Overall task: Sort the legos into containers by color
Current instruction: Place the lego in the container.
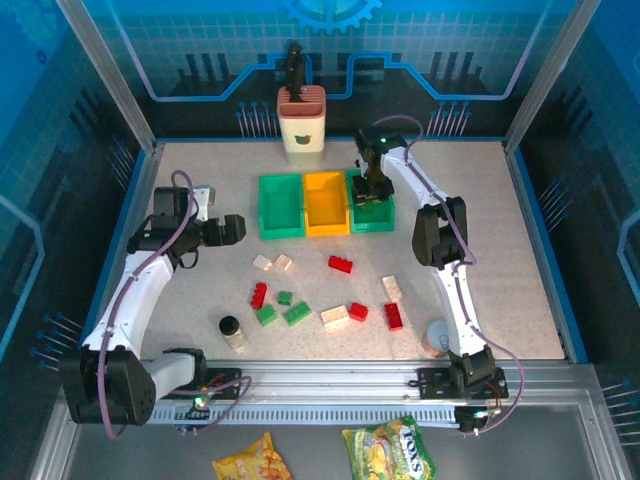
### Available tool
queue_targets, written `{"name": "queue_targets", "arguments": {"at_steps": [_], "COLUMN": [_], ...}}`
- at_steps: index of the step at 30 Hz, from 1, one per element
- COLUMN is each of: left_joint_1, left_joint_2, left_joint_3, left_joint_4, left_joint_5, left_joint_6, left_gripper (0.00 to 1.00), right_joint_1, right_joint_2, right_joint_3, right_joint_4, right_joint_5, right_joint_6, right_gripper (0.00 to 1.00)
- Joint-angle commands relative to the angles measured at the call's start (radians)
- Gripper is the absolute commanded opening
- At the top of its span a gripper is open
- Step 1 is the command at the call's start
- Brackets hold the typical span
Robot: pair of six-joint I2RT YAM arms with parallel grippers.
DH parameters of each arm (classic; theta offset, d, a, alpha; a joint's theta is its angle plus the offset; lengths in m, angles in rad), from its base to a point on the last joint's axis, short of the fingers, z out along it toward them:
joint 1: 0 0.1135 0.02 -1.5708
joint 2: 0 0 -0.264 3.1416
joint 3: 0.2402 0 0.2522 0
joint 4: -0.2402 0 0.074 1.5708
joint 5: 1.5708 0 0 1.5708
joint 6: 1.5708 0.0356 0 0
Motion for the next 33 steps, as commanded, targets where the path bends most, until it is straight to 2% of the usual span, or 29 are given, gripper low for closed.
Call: {"name": "queue_targets", "arguments": {"at_steps": [1, 11, 20, 25, 33], "left_joint_1": [0.008, 0.009, -0.007, -0.061, -0.205], "left_joint_2": [-0.009, -0.019, -0.025, -0.025, -0.017], "left_joint_3": [-0.007, -0.01, 0.001, 0.055, 0.114], "left_joint_4": [0.009, 0.009, -0.014, -0.087, -0.165], "left_joint_5": [0.028, 0.03, 0.031, 0.004, -0.061], "left_joint_6": [0.01, 0.008, -0.009, -0.027, -0.091], "left_gripper": [0.99, 0.99, 0.99, 0.98, 0.93], "right_joint_1": [-0.009, -0.008, -0.002, 0.003, 0.007], "right_joint_2": [0.003, -0.044, -0.177, -0.308, -0.525], "right_joint_3": [0.011, -0.007, -0.129, -0.262, -0.544], "right_joint_4": [-0.017, -0.022, -0.001, 0.044, 0.167], "right_joint_5": [0.006, 0.012, 0.001, -0.005, -0.043], "right_joint_6": [0.005, 0.005, 0.011, 0.02, 0.055], "right_gripper": [0.42, 0.43, 0.43, 0.43, 0.43]}}
